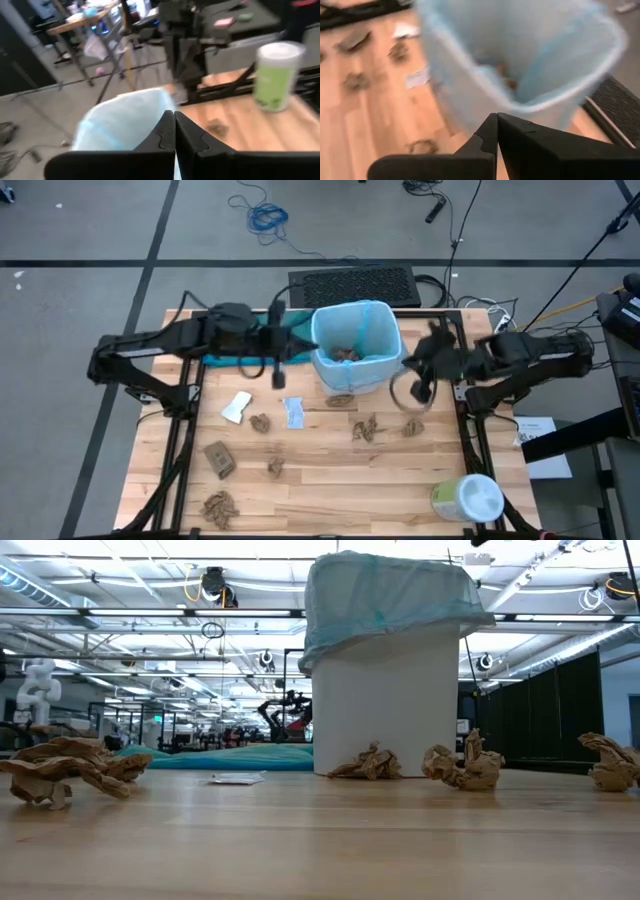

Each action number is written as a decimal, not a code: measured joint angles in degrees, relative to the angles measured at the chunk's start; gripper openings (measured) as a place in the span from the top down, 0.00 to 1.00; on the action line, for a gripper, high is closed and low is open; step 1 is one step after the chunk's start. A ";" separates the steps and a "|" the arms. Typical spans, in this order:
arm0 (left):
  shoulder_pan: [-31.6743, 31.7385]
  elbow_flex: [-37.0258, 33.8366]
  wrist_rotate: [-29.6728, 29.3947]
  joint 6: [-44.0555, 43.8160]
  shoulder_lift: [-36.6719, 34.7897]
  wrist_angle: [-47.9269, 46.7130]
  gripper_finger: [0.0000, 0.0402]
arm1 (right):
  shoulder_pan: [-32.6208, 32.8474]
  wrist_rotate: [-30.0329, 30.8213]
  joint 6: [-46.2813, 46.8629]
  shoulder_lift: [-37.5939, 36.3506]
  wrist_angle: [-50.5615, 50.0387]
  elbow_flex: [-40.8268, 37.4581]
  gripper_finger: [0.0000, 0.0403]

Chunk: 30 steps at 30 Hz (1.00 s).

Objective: Place trash/remove bag and relplace
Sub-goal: Put the brown napkin into the blue trash bin

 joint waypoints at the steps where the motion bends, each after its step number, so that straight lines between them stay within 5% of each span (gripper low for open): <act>1: -1.20 -1.32 -0.25 -0.47 -0.82 0.62 1.00 | 2.12 0.63 0.67 0.43 -0.04 0.00 1.00; 10: -7.62 -22.49 -8.56 -7.07 -7.89 17.67 1.00 | 15.18 1.03 19.71 6.10 -13.09 0.00 1.00; 17: -10.97 -38.94 -9.59 -14.74 -13.69 31.20 1.00 | 20.58 -6.62 31.76 9.82 -13.83 -6.18 0.99; 23: -13.50 -42.59 -10.28 -15.14 -16.89 33.92 1.00 | 22.43 -12.86 39.97 12.35 -4.06 -17.66 0.90; 30: -13.68 -42.72 -11.01 -14.35 -16.56 33.88 1.00 | 21.53 -14.01 45.11 13.79 0.89 -25.71 0.67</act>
